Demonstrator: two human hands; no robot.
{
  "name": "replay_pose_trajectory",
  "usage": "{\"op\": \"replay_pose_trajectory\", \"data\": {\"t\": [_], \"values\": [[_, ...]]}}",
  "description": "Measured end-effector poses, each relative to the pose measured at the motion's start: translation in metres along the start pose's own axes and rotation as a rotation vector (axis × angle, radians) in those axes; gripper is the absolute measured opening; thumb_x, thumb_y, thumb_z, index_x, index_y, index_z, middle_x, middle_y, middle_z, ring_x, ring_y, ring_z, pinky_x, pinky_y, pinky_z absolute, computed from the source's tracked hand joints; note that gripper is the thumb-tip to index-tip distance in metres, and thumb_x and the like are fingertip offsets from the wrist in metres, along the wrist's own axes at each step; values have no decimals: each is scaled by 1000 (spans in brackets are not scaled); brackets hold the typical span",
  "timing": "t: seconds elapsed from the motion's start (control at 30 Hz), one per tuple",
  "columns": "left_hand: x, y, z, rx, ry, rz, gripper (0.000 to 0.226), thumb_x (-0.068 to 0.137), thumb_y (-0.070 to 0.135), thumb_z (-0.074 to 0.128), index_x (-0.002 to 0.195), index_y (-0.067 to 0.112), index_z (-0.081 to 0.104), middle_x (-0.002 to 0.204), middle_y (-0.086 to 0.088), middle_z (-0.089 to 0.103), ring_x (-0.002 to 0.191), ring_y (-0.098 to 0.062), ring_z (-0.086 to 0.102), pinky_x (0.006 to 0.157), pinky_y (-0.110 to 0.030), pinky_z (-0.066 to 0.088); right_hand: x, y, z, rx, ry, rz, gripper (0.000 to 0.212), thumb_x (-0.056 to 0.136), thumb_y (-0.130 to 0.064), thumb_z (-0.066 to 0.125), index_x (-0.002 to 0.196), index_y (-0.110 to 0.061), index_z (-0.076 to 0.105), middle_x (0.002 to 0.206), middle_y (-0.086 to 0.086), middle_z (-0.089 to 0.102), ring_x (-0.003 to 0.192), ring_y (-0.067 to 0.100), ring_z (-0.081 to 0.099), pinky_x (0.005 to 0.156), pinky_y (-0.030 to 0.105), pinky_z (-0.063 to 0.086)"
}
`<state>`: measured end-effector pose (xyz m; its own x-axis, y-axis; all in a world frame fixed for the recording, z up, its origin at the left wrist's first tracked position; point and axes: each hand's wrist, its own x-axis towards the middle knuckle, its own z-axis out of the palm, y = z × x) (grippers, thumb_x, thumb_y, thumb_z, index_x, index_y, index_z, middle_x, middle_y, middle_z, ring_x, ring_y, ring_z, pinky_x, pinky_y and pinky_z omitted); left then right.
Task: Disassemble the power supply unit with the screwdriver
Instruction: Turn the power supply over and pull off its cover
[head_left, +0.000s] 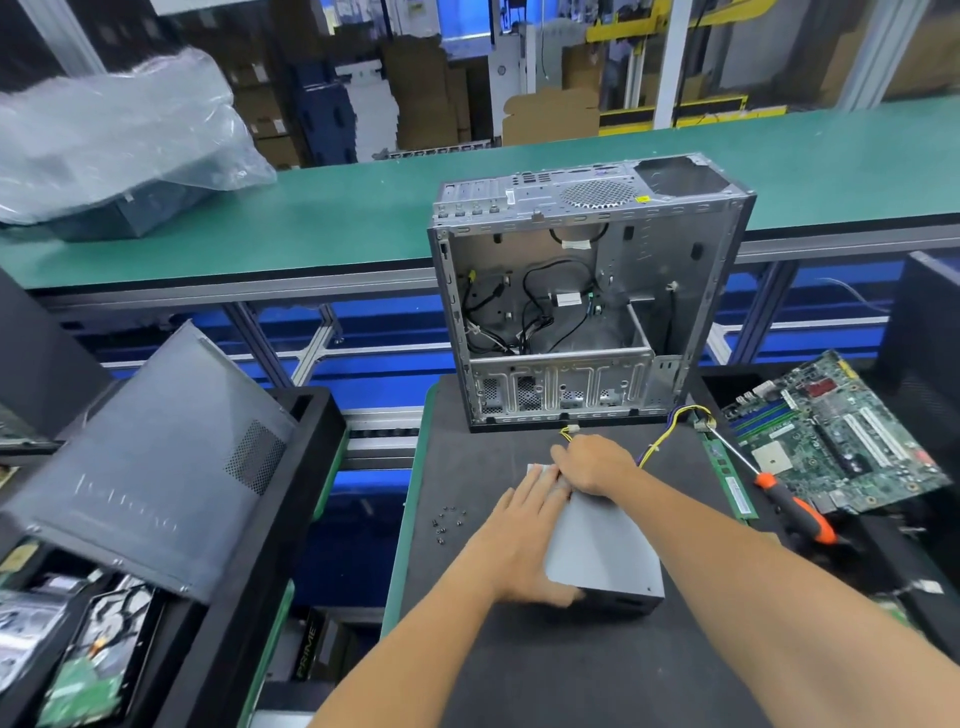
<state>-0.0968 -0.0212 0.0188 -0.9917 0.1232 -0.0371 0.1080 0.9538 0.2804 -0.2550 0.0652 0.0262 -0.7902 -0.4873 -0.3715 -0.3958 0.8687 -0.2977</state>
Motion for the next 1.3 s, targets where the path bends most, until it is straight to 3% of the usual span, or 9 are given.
{"op": "replay_pose_trajectory", "data": {"t": [0.1, 0.17, 0.2, 0.3, 0.43, 0.6, 0.83, 1.3], "values": [[-20, -3, 19, -271, 107, -187, 130, 56, 66, 76, 151, 22, -1, 156, 17, -9, 140, 7, -13, 116, -23, 17, -2, 0, 5, -21, 74, 8, 43, 98, -38, 28, 96, -9, 60, 109, 13, 63, 87, 29, 51, 73, 35, 39], [-31, 4, 29, -544, 196, -366, 131, 45, 69, 80, 145, 40, 0, 144, 41, 1, 131, 23, 5, 98, -8, 28, -3, 0, 6, -31, 112, 6, 42, 98, -39, 27, 90, -9, 56, 102, 12, 62, 83, 29, 51, 71, 35, 39], [-35, 7, 35, -666, 224, -445, 132, 42, 68, 82, 144, 45, 2, 138, 47, 9, 127, 24, 16, 93, -6, 29, -3, 0, 7, -35, 120, 7, 42, 98, -40, 27, 89, -9, 55, 98, 11, 61, 83, 29, 51, 71, 35, 40], [-39, 11, 50, -845, 234, -542, 121, 42, 58, 87, 139, 53, 15, 130, 42, 41, 118, 18, 42, 87, -12, 39, -2, 0, 8, -30, 130, -3, 48, 97, -46, 26, 85, -10, 56, 88, 7, 57, 81, 28, 53, 69, 36, 41], [-36, 10, 57, -854, 237, -510, 90, 53, 53, 84, 128, 60, 35, 117, 39, 55, 108, 16, 51, 78, -15, 45, -1, 0, 13, -44, 160, -5, 58, 94, -55, 24, 67, -13, 52, 71, 2, 56, 64, 17, 49, 60, 32, 37], [-35, 10, 57, -848, 222, -514, 77, 56, 55, 82, 121, 60, 42, 107, 37, 61, 101, 14, 55, 75, -15, 46, -1, -1, 13, -61, 166, -26, 52, 93, -52, 29, 62, -16, 48, 68, 0, 52, 67, 22, 51, 62, 33, 38], [-37, 10, 59, -848, 225, -565, 78, 50, 60, 83, 116, 62, 42, 106, 38, 59, 99, 17, 54, 74, -9, 44, -6, -4, 8, -43, 140, -54, 39, 91, -38, 35, 63, -14, 46, 70, 2, 51, 74, 28, 55, 66, 34, 43], [-39, 9, 59, -828, 215, -562, 81, 46, 62, 83, 115, 64, 40, 104, 41, 59, 97, 19, 53, 68, -4, 43, -15, -8, 4, -32, 191, -70, 38, 90, -35, 36, 62, -12, 47, 67, 3, 51, 65, 24, 52, 64, 34, 41]]}}
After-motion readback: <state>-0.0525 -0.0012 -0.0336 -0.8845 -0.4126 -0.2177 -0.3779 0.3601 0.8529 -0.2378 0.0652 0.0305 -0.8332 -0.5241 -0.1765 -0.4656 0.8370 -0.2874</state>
